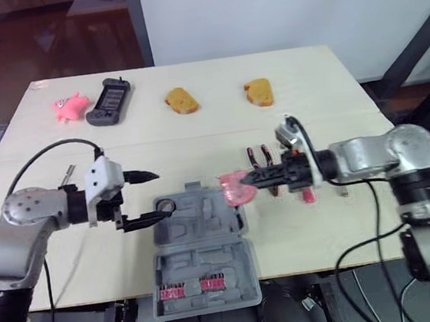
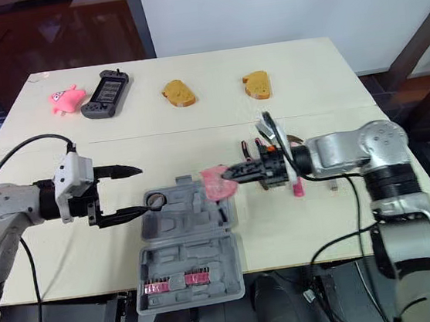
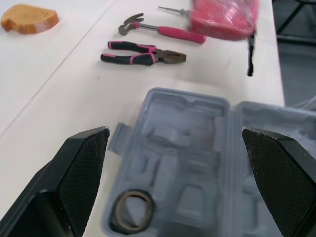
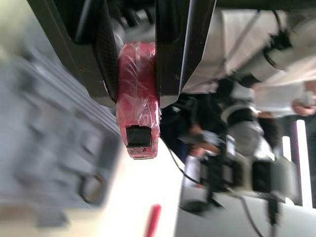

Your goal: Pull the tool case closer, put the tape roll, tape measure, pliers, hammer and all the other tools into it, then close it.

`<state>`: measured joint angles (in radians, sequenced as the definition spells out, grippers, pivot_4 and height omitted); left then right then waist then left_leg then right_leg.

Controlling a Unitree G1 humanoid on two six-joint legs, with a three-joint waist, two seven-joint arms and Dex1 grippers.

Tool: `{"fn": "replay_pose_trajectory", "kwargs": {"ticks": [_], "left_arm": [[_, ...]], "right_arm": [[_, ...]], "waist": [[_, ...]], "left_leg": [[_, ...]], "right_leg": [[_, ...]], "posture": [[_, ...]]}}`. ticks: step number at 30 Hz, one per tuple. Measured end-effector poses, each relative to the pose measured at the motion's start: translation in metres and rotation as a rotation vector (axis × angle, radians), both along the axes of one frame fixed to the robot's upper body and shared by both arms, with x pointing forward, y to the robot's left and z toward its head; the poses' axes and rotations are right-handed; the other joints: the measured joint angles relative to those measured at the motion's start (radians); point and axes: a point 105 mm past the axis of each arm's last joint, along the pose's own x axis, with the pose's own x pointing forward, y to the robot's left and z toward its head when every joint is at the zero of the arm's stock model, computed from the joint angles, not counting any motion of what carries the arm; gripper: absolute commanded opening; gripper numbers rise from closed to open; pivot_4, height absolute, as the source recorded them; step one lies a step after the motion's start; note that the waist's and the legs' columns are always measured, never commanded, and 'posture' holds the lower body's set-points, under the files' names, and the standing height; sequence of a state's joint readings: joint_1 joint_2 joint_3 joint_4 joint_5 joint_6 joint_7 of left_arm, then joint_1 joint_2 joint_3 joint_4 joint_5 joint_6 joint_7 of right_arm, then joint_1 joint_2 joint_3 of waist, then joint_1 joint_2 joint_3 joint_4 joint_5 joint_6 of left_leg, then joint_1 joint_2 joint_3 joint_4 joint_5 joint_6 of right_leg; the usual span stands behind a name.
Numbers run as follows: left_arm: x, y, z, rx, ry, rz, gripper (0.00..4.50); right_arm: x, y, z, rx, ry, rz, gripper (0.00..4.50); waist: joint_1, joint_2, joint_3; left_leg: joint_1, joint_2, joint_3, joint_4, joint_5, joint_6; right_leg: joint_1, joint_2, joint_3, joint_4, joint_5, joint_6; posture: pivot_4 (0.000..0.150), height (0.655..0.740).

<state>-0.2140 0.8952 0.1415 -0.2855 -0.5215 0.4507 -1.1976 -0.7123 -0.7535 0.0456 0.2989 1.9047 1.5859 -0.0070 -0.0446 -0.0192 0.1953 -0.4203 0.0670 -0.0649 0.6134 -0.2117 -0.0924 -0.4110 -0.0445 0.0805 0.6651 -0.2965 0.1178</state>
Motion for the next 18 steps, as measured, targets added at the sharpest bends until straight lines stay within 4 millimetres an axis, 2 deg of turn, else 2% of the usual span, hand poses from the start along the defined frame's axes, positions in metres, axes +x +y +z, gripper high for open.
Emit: {"fn": "replay_pose_trajectory", "kwargs": {"ticks": [4,6,12,17,18], "left_arm": [[-0.031,-0.003,0.008,-0.157,0.203,-0.021,4.5],[-0.042,-0.006,0.008,-0.175,0.246,-0.039,4.5],[-0.072,-0.003,-0.018,-0.037,0.297,-0.039,4.5],[-0.079,-0.004,-0.019,0.01,0.224,-0.076,4.5],[-0.079,-0.003,-0.017,0.015,0.204,-0.081,4.5]], "right_arm": [[-0.019,-0.02,-0.032,-0.193,-0.028,-0.002,0.51],[-0.023,-0.027,-0.045,-0.193,0.012,-0.02,0.51],[-0.019,-0.031,-0.088,-0.162,0.093,-0.135,0.51],[-0.01,-0.036,-0.102,-0.187,0.086,-0.178,0.51],[-0.009,-0.037,-0.104,-0.189,0.079,-0.178,1.54]], "waist": [[-0.002,0.0,0.0],[-0.001,0.0,0.0],[0.0,0.001,0.0],[0.003,0.0,0.0],[0.002,0.0,0.0]], "left_leg": [[0.0,0.0,0.0,0.0,0.0,0.0],[0.0,0.0,0.001,0.001,0.0,0.0],[0.001,0.0,0.002,0.001,0.0,0.0],[0.001,0.0,0.003,0.001,0.0,0.0],[0.001,0.0,0.003,0.001,0.0,0.0]], "right_leg": [[-0.001,0.0,0.0,0.0,0.0,0.0],[-0.001,0.0,0.001,-0.001,0.0,0.0],[0.0,0.0,0.002,-0.001,-0.002,-0.003],[0.0,0.0,0.002,-0.002,-0.002,-0.003],[0.0,0.0,0.002,-0.002,-0.002,-0.003]], "posture": [[0.15,0.74],[0.15,0.74],[0.15,0.74],[0.15,0.74],[0.15,0.74]]}}
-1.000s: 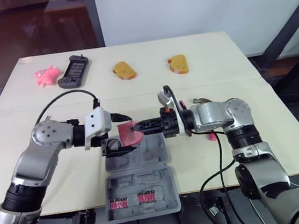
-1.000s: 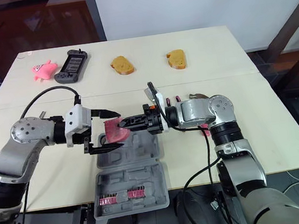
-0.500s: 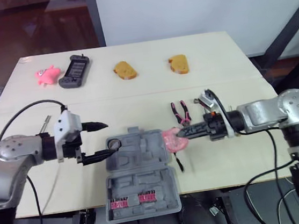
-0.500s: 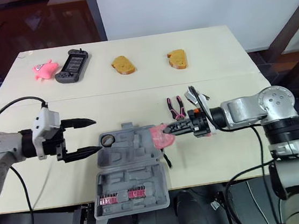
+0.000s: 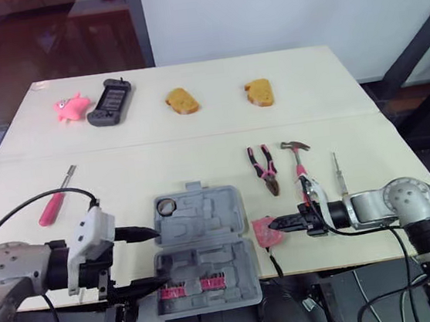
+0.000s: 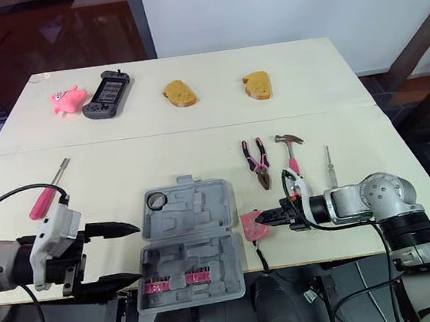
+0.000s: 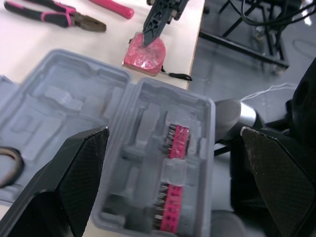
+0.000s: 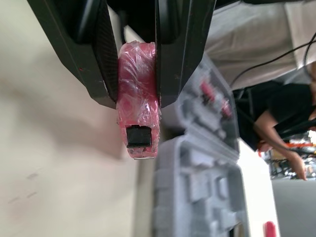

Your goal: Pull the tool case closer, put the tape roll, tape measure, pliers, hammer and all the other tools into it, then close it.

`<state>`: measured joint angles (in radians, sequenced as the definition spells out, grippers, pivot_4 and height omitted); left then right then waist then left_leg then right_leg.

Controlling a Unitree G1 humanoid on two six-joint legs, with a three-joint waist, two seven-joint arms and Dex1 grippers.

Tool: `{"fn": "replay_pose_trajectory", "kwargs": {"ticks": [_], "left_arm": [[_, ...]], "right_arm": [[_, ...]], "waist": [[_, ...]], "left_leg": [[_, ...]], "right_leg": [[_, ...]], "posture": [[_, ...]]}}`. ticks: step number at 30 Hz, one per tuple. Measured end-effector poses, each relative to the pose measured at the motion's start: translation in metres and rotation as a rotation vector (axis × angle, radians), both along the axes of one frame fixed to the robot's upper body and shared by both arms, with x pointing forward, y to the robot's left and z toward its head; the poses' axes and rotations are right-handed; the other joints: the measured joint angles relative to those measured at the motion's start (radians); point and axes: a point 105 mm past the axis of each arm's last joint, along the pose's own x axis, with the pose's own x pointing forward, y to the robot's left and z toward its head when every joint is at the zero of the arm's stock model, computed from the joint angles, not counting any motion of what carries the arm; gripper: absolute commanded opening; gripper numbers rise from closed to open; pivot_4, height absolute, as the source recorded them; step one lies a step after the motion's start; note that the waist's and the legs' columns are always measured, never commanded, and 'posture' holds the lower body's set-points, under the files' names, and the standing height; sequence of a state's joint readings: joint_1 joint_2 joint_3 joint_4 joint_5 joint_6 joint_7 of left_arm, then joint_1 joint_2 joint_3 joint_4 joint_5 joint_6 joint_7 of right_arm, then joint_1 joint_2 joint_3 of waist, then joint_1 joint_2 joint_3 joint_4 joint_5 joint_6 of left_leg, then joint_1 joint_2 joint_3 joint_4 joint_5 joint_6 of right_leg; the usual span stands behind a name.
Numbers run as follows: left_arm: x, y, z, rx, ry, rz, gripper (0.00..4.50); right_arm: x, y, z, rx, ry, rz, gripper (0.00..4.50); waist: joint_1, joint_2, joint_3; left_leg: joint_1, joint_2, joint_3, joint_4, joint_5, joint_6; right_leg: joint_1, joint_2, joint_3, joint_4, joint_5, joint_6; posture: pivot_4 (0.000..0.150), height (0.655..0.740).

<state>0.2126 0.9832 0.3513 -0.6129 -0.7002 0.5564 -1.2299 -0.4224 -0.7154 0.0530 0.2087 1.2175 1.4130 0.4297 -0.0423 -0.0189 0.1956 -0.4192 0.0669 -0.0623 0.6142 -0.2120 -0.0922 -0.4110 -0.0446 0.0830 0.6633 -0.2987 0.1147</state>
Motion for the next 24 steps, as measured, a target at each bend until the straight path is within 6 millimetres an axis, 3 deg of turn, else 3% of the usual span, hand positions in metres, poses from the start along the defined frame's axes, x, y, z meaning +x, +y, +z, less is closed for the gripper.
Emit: {"fn": "replay_pose_trajectory", "kwargs": {"ticks": [6,9,12,16,20,24], "left_arm": [[0.002,0.002,0.005,0.011,-0.063,-0.013,4.5],[0.007,0.004,0.009,0.011,-0.092,-0.013,4.5],[0.014,0.005,0.009,0.008,-0.109,-0.012,4.5],[0.026,0.003,0.01,-0.001,-0.133,0.003,4.5],[0.041,0.005,0.004,0.013,-0.106,0.088,4.5],[0.046,0.005,0.008,-0.01,-0.124,0.083,4.5]], "right_arm": [[0.001,-0.006,0.0,0.008,-0.019,0.0,4.39],[0.001,-0.013,0.007,0.004,-0.041,0.001,4.45],[0.004,-0.034,0.021,-0.07,-0.126,-0.018,4.45],[0.006,-0.05,0.052,-0.265,-0.516,0.066,4.45],[-0.008,-0.051,0.07,-0.445,-0.831,0.304,4.45],[-0.019,-0.041,0.069,-0.523,-0.986,0.586,4.45]], "waist": [[-0.002,0.0,0.0],[0.001,0.0,0.0],[0.003,0.001,0.0],[0.002,0.001,0.0],[-0.003,0.0,0.0],[-0.004,0.0,0.0]], "left_leg": [[0.0,0.0,0.0,0.0,0.0,0.0],[0.0,0.0,0.0,0.0,0.0,0.0],[0.0,0.0,0.0,0.0,0.0,0.0],[0.0,0.0,0.0,-0.001,0.0,0.0],[0.0,0.0,0.0,0.0,0.0,0.0],[0.002,0.0,0.001,0.0,0.0,0.0]], "right_leg": [[0.0,0.0,0.0,0.0,0.0,0.0],[0.0,0.0,0.0,0.0,0.0,0.0],[0.0,0.0,0.0,0.0,0.0,0.001],[0.0,0.0,-0.001,0.0,0.001,0.004],[0.0,-0.001,0.0,0.0,0.001,0.005],[0.001,-0.001,0.0,0.0,0.001,0.004]], "posture": [[0.15,0.74],[0.15,0.74],[0.15,0.74],[0.15,0.74],[0.15,0.74],[0.15,0.74]]}}
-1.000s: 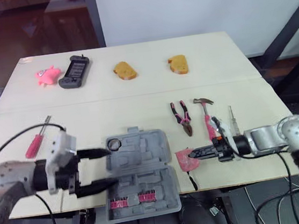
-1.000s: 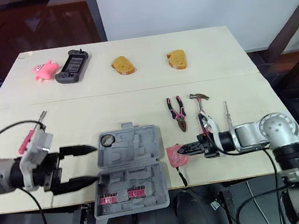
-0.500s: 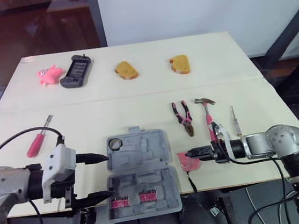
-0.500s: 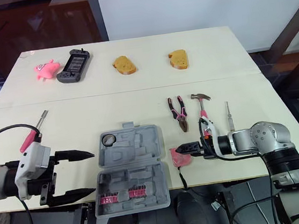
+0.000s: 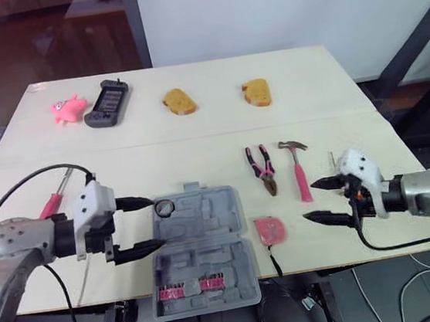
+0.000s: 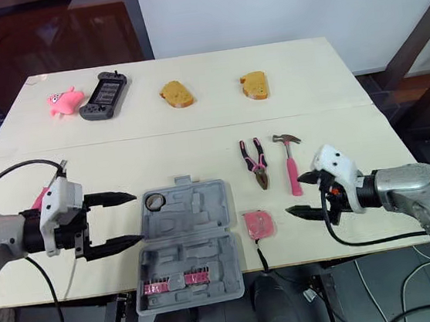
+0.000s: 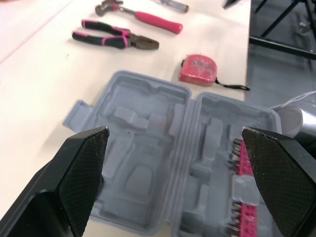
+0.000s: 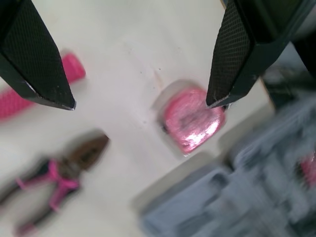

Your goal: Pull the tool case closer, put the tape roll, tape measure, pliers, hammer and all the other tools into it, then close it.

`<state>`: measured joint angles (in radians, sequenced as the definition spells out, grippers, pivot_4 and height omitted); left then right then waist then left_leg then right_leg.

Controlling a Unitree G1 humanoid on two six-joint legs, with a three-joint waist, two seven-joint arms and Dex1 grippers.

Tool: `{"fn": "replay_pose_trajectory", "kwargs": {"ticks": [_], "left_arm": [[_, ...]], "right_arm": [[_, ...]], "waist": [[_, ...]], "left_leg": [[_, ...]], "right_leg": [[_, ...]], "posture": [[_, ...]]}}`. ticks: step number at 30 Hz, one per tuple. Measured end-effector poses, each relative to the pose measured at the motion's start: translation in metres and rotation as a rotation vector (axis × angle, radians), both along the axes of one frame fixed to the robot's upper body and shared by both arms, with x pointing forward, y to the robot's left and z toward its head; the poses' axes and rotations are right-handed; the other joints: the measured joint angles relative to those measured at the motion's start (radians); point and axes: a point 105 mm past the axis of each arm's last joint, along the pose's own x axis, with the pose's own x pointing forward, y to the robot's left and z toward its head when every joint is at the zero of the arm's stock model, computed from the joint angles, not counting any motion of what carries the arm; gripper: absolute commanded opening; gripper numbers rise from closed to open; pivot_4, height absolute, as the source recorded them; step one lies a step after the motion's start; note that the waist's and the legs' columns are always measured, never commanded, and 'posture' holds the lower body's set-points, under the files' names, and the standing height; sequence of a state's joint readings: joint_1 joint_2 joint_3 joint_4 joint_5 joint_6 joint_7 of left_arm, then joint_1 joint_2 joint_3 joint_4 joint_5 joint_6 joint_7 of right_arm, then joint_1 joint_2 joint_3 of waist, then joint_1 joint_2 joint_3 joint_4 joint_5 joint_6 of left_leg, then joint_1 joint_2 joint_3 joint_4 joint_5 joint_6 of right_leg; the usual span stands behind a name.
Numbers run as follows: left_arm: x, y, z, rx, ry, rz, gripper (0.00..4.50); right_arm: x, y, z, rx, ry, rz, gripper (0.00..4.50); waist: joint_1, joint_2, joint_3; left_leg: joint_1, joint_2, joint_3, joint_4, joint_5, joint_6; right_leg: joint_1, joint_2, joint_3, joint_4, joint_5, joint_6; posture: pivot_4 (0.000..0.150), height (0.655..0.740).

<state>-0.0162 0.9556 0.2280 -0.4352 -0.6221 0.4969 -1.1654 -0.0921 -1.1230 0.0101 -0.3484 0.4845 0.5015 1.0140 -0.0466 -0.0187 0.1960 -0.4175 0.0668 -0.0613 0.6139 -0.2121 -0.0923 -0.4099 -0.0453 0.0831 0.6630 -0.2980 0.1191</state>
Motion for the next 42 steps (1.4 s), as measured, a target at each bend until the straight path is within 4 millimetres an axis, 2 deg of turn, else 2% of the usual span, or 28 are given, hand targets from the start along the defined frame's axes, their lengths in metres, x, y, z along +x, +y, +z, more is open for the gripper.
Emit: {"fn": "replay_pose_trajectory", "kwargs": {"ticks": [5,9,19,22,31,33,35,36,42], "left_arm": [[-0.008,0.002,0.001,-0.023,0.047,-0.068,4.5],[-0.015,0.006,0.0,-0.027,0.072,-0.076,4.5],[-0.032,0.025,-0.009,0.033,0.117,-0.016,4.5],[-0.034,0.029,-0.007,0.044,0.1,-0.007,4.5],[-0.038,0.032,-0.005,0.049,0.111,0.012,4.5],[-0.038,0.032,-0.005,0.05,0.11,0.012,4.5],[-0.038,0.032,-0.004,0.051,0.104,0.01,4.5],[-0.038,0.032,-0.003,0.052,0.099,0.009,4.5],[-0.034,0.033,0.001,0.052,0.065,0.006,4.5]], "right_arm": [[-0.011,0.018,-0.019,-0.122,-0.025,0.236,4.45],[-0.005,0.031,-0.034,-0.152,-0.064,0.319,4.45],[0.022,0.044,-0.061,-0.178,-0.013,0.35,4.45],[0.023,0.052,-0.063,-0.171,-0.011,0.379,4.45],[0.025,0.056,-0.081,-0.178,0.022,0.386,4.45],[0.026,0.055,-0.082,-0.181,0.02,0.382,3.91],[0.028,0.056,-0.082,-0.184,0.009,0.38,3.14],[0.028,0.056,-0.082,-0.184,0.009,0.38,2.98],[0.027,0.057,-0.074,-0.171,0.014,0.372,2.98]], "waist": [[0.002,-0.001,0.0],[0.001,0.0,0.0],[0.004,-0.001,0.0],[0.003,-0.001,0.0],[0.003,-0.001,0.0],[0.003,-0.001,0.0],[0.003,-0.001,0.0],[0.003,-0.001,0.0],[0.003,0.0,0.0]], "left_leg": [[0.0,0.0,0.0,0.0,0.0,0.0],[0.001,0.0,0.0,0.0,0.0,0.0],[0.002,0.0,0.0,0.0,0.0,0.0],[0.002,0.0,0.0,0.0,0.0,0.0],[0.003,0.0,0.0,0.0,0.0,0.0],[0.004,0.0,0.0,0.0,0.0,0.0],[0.004,0.0,0.0,0.0,0.0,0.0],[0.004,0.0,0.0,0.0,0.0,0.0],[0.005,0.0,0.0,0.0,0.0,0.0]], "right_leg": [[0.0,0.0,0.0,0.0,0.0,0.0],[0.001,0.0,0.0,0.0,0.0,0.0],[0.002,0.0,0.0,0.001,0.0,0.0],[0.002,0.0,0.0,0.001,0.0,0.0],[0.003,0.0,0.0,0.001,0.0,0.0],[0.003,0.0,0.0,0.001,0.0,0.0],[0.004,0.0,0.0,0.001,0.0,0.0],[0.004,0.0,0.0,0.001,0.0,0.0],[0.004,0.0,0.0,0.001,0.0,0.0]], "posture": [[0.15,0.74],[0.15,0.74],[0.15,0.74],[0.15,0.74],[0.15,0.74],[0.15,0.74],[0.15,0.74],[0.15,0.74],[0.15,0.74]]}}
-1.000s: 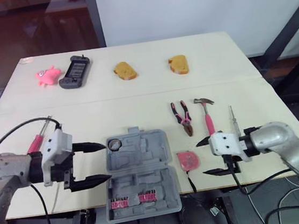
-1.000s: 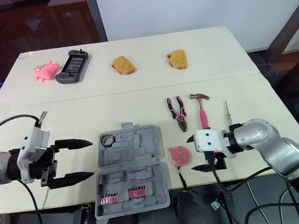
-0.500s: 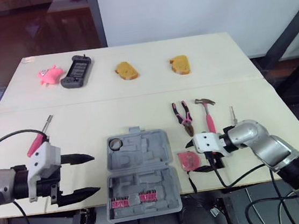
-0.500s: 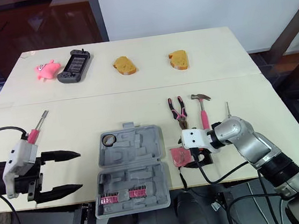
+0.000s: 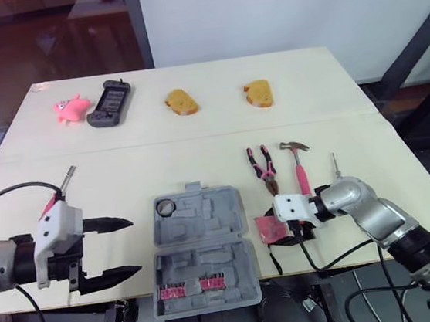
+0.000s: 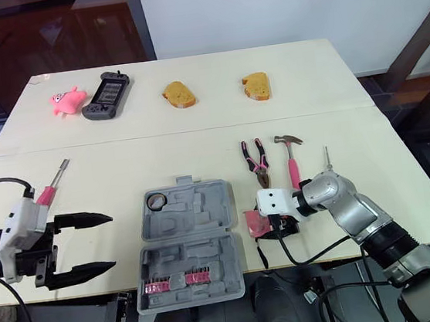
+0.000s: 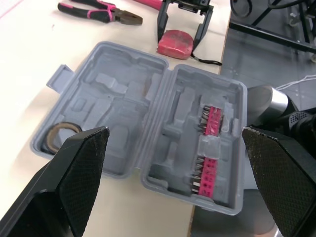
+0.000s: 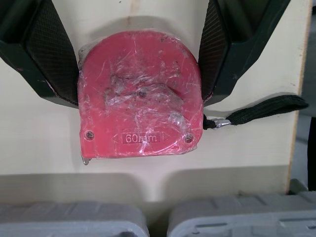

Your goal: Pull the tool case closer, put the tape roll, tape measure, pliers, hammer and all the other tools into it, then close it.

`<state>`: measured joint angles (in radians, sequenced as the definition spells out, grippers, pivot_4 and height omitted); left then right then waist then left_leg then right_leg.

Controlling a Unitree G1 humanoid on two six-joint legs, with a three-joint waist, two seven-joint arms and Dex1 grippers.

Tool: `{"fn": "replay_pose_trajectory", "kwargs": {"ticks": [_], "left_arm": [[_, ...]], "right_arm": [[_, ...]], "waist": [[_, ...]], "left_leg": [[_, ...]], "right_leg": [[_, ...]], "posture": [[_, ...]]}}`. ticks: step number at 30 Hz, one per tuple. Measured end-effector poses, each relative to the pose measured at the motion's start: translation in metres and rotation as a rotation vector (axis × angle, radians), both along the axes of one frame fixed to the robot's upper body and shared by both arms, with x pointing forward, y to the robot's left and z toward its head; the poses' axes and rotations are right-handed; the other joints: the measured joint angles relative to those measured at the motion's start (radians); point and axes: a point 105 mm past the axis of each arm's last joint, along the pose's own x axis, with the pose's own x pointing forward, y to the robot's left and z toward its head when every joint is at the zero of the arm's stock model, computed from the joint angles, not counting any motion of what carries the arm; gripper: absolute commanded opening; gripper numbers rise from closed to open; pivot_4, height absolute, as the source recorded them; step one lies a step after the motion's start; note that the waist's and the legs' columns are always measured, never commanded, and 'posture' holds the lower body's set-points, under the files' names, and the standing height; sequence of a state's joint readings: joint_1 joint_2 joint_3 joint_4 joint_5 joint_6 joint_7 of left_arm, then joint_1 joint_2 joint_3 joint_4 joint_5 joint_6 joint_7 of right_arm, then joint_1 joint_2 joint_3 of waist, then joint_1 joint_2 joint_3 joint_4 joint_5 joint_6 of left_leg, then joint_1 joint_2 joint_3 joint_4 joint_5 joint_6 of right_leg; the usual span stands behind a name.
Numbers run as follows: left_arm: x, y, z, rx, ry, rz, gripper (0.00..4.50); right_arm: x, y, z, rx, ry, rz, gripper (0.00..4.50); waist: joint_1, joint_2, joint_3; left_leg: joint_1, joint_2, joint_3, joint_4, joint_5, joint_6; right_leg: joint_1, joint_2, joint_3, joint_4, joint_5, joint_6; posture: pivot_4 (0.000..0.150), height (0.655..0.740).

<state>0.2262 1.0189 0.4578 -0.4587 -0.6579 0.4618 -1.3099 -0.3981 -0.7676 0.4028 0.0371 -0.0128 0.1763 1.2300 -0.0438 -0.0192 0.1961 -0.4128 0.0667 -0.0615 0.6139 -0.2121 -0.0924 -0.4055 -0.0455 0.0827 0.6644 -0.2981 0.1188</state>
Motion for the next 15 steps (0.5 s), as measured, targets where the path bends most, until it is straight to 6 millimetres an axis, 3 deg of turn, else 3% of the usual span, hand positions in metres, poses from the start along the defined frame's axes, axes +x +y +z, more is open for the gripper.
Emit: {"fn": "replay_pose_trajectory", "kwargs": {"ticks": [4,11,15], "left_arm": [[0.002,0.002,0.0,0.001,-0.028,0.007,4.5],[-0.001,0.013,-0.019,-0.004,-0.04,0.072,4.5],[-0.003,0.016,-0.028,-0.005,-0.058,0.109,4.5]], "right_arm": [[0.009,0.003,0.022,0.022,-0.006,-0.046,2.98],[0.019,0.042,0.087,-0.034,-0.118,0.014,2.98],[0.021,0.066,0.094,-0.113,-0.032,0.0,2.98]], "waist": [[-0.002,0.0,0.0],[-0.001,0.0,0.0],[-0.001,0.0,0.0]], "left_leg": [[0.0,0.0,0.0,0.0,0.0,0.0],[0.001,0.0,0.0,0.0,0.0,0.0],[0.001,0.0,0.0,-0.001,0.0,0.0]], "right_leg": [[0.0,0.0,0.0,0.0,0.0,0.0],[0.0,0.0,0.0,0.0,0.0,-0.001],[-0.001,0.0,0.0,0.0,-0.001,-0.003]], "posture": [[0.15,0.74],[0.15,0.74],[0.15,0.74]]}}
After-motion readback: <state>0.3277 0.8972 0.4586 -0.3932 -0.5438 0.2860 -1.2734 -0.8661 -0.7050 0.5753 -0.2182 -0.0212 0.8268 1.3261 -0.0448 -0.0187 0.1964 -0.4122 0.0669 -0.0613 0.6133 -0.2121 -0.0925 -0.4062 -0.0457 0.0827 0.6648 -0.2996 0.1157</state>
